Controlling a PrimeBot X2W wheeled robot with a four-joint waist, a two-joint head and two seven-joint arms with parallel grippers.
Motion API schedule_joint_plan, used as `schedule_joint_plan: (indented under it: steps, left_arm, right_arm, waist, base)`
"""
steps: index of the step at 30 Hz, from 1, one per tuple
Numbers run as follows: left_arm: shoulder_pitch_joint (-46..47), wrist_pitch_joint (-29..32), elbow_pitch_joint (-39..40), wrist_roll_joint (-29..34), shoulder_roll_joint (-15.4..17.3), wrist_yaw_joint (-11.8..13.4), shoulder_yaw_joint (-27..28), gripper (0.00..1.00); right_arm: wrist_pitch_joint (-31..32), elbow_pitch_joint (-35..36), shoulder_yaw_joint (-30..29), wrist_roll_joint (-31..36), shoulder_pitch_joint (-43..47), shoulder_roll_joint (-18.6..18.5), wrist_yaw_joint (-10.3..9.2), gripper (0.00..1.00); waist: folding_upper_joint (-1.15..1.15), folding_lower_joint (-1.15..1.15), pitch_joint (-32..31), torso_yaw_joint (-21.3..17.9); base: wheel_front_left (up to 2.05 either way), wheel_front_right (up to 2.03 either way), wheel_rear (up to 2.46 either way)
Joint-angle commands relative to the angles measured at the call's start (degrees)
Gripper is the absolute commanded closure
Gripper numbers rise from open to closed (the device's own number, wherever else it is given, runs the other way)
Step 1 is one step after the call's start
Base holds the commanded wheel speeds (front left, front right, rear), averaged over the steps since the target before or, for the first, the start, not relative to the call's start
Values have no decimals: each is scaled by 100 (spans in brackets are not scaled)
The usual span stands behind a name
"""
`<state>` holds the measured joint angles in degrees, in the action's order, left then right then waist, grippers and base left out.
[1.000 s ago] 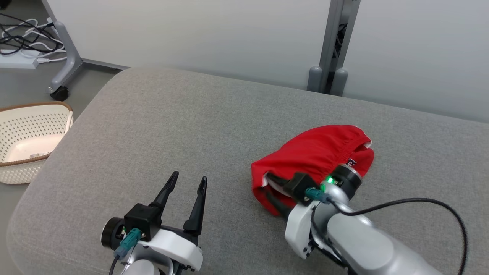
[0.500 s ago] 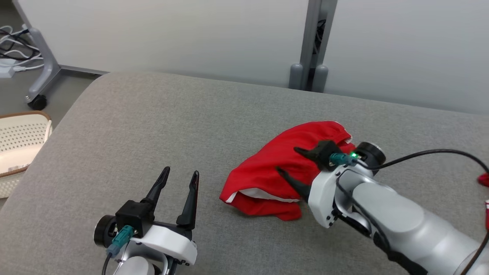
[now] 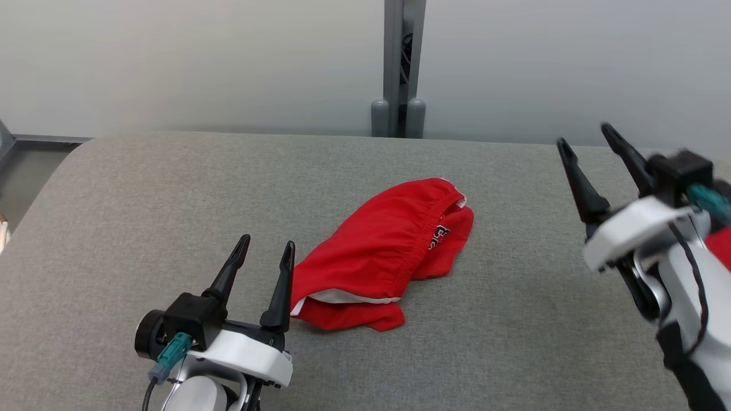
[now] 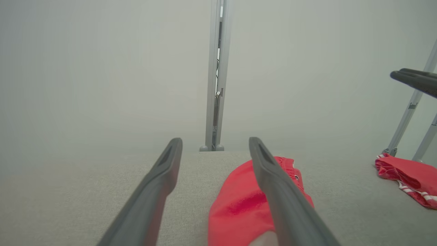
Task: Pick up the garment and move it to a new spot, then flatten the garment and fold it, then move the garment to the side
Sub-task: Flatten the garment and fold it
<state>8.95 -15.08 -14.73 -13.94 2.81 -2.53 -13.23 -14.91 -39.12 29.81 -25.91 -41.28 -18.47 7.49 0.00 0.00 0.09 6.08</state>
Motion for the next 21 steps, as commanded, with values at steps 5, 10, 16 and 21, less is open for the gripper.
schedule_joint_plan:
  steps: [5,10,16,21]
  left_arm:
    - [0,-2,40,38,23,-15,-8,0]
    - [-25,-2,-37,107,19,-50,-68,0]
    - [154,-2,-122,646,19,-148,-290,0]
    - [507,-2,-574,1097,26,-279,-891,0]
  right_arm:
    - [-26,1277,-2204,1198,1949,631,2,0]
    - [-27,1886,-2884,1847,2964,1187,0,0]
    - [-27,2079,-3033,1948,3049,1421,1,0]
    - [-27,2046,-3023,1979,2935,1500,1,0]
  waist:
    - [0,0,52,-218]
    - [0,0,71,-370]
    - [0,0,169,-547]
    - [0,0,366,-746]
  base:
    - [0,0,0]
    - [0,0,0]
    - [0,0,0]
    - [0,0,0]
